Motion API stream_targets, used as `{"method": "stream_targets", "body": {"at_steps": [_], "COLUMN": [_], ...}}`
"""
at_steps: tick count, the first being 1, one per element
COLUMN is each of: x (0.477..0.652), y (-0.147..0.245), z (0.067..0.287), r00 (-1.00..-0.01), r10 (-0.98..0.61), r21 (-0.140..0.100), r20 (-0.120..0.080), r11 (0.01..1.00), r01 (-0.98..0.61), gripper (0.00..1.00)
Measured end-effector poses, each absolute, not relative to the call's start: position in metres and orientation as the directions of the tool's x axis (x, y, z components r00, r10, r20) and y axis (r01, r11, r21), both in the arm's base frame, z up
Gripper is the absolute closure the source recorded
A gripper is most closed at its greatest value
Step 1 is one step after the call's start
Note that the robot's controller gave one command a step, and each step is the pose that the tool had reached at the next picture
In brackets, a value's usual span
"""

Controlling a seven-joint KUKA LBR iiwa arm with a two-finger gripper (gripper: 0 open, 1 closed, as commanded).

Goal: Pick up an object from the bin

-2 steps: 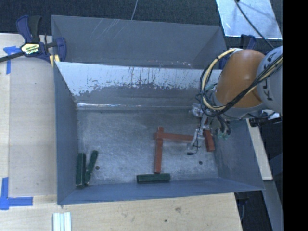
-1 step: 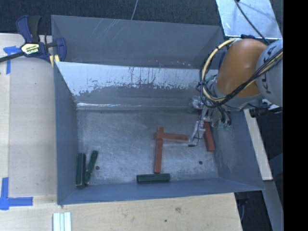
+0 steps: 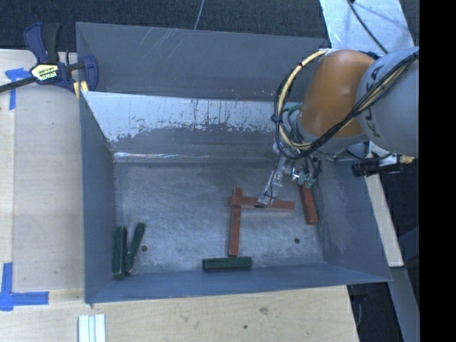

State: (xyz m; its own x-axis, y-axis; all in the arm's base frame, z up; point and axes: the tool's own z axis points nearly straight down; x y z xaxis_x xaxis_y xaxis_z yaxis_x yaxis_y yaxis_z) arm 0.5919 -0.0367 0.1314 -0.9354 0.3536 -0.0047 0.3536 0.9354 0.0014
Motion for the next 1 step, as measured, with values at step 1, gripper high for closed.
{"method": "stream_targets", "body": {"at_steps": [1], "x": [0.5989], "y": [-0.0547], "z": [0.0693], "r00": [-0.948], "r10": [0.319], "r21": [0.001], "r20": [0.005], "r11": [0.948], "r01": [0.319], "gripper": [0.00]}}
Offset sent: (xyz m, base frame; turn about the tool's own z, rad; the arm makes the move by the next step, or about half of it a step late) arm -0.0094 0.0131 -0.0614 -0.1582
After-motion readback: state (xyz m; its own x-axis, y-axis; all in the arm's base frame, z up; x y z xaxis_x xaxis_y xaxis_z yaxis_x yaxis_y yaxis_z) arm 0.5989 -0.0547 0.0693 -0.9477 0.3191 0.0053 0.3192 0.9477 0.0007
